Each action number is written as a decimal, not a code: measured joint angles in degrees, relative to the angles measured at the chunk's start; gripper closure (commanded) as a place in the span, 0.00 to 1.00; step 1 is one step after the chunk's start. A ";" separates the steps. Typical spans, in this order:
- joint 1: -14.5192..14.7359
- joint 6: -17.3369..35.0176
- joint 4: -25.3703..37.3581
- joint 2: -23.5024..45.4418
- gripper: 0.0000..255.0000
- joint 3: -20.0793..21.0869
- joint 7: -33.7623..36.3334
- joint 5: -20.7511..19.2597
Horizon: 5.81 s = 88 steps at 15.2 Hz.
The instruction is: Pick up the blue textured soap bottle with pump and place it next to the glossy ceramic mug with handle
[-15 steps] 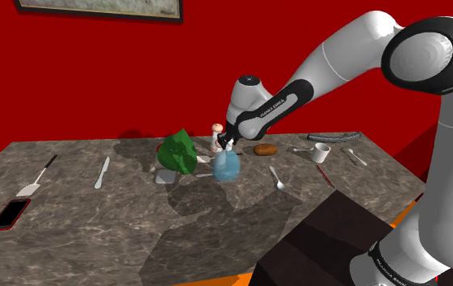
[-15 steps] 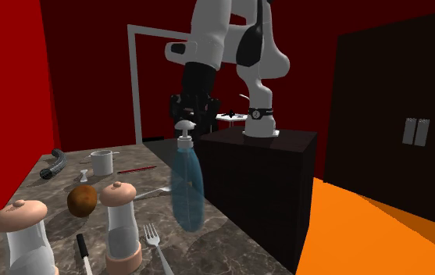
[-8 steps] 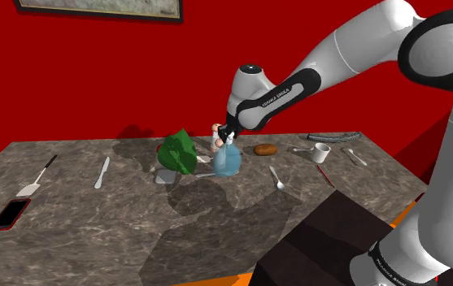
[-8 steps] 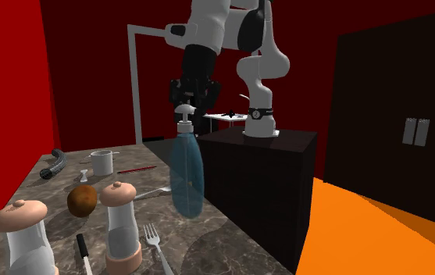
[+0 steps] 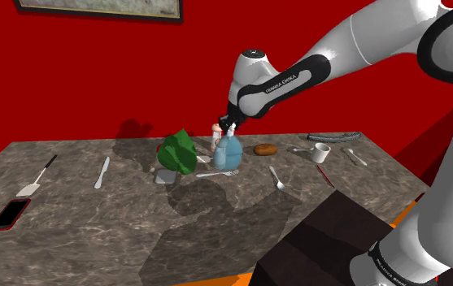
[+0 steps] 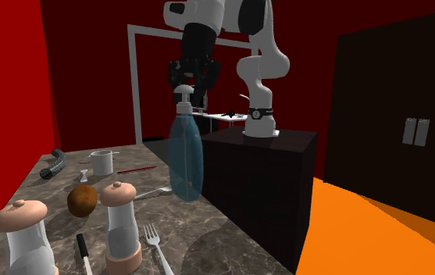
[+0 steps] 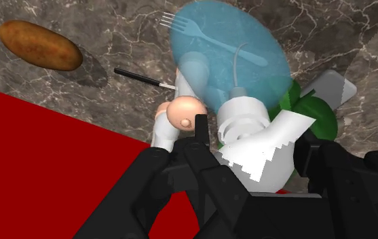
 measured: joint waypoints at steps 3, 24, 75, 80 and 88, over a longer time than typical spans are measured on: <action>-0.09 -1.93 0.68 -1.26 1.00 0.23 -0.57 0.59; -0.32 -16.41 8.95 -7.66 1.00 1.05 -3.91 3.69; -22.77 -29.35 22.73 -7.08 1.00 -19.56 -53.87 20.82; -27.57 -33.04 31.25 -1.08 1.00 -21.76 -60.89 24.67; -31.51 -32.83 35.29 4.24 1.00 -22.64 -66.16 27.86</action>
